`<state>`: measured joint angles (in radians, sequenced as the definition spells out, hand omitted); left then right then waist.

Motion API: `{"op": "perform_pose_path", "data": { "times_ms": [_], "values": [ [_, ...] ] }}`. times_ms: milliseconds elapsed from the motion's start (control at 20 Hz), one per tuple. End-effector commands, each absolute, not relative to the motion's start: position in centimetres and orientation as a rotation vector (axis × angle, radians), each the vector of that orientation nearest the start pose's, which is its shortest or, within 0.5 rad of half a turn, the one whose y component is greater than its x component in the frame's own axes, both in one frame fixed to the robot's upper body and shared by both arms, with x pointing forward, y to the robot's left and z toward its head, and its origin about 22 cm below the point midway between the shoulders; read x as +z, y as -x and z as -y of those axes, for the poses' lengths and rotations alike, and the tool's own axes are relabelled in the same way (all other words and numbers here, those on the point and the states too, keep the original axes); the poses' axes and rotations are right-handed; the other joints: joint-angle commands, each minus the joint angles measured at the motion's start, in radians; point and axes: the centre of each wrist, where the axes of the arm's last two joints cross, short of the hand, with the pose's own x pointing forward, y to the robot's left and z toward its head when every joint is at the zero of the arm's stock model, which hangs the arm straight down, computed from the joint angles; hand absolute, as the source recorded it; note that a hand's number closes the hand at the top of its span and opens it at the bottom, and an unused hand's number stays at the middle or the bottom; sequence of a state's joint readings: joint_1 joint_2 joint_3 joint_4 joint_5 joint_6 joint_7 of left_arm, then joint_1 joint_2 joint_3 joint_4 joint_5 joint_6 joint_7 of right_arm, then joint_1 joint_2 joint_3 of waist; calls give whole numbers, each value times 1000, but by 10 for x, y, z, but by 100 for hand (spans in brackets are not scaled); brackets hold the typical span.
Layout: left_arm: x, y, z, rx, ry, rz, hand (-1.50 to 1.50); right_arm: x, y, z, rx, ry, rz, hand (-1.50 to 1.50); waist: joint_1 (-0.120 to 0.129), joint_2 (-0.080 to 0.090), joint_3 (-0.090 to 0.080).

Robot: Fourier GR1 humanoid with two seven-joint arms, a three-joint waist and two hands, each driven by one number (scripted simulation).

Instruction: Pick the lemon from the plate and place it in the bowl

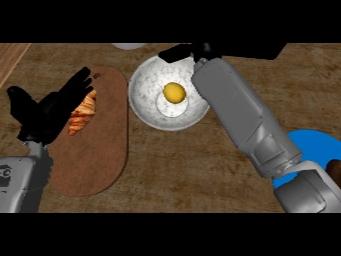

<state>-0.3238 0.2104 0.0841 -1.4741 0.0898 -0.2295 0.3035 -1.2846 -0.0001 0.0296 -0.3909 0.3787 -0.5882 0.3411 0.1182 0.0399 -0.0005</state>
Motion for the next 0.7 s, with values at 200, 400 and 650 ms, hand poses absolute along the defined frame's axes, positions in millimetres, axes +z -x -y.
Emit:
{"op": "perform_pose_path", "data": {
  "times_ms": [200,400,650],
  "values": [
    [69,-309,-274,-250,-19,1445,0,141,-458,71,125,784,1555,-150,-65,-20,0],
    [60,-291,-291,-228,-1,1433,0,126,-456,84,90,806,1556,-150,-88,-33,0],
    [56,-298,-316,-186,-46,1410,0,138,-452,107,264,763,1692,-150,-141,-49,0]
  ]
}}
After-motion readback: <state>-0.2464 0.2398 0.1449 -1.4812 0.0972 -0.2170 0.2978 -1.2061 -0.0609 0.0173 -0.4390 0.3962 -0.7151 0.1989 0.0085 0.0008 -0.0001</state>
